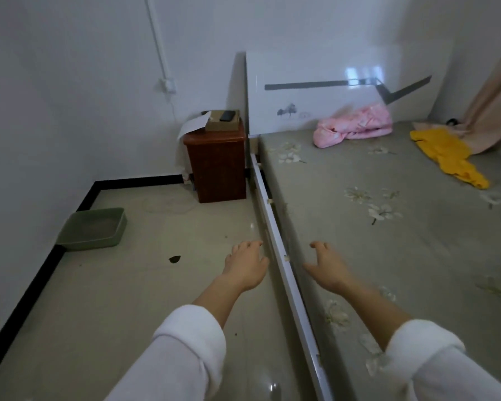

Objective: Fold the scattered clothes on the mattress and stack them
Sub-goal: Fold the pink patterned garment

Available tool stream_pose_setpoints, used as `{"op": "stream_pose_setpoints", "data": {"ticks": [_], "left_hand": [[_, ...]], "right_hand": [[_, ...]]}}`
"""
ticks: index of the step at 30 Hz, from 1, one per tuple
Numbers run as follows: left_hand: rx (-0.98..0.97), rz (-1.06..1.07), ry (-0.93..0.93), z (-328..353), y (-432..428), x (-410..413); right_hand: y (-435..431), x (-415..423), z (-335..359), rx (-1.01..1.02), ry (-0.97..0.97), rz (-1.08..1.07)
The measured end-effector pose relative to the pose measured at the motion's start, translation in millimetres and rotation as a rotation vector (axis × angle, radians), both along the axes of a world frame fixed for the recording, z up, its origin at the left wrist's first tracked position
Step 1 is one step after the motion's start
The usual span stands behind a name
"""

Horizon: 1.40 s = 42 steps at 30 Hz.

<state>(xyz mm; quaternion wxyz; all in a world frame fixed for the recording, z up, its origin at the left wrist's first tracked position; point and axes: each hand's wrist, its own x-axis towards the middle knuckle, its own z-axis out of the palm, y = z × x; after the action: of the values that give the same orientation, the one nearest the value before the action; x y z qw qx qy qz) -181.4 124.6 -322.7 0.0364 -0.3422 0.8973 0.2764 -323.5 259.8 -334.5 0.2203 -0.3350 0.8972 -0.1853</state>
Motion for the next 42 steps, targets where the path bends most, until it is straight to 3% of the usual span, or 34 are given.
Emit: {"op": "stream_pose_setpoints", "data": {"ticks": [14, 22, 32, 42], "left_hand": [[0.001, -0.135, 0.117, 8, -255, -265], [-0.077, -0.290, 0.011, 19, -432, -417], [0.000, -0.472, -0.006, -9, -527, -618], [0.036, -0.502, -0.138, -58, -624, -791]], "right_hand": [[-218, -224, 5, 0.003, -0.006, -0.178], [-361, -353, -2, -0.013, -0.089, -0.380], [-463, -525, -18, 0.008, -0.092, -0.515], [-549, -696, -53, 0.053, -0.214, -0.627]]}}
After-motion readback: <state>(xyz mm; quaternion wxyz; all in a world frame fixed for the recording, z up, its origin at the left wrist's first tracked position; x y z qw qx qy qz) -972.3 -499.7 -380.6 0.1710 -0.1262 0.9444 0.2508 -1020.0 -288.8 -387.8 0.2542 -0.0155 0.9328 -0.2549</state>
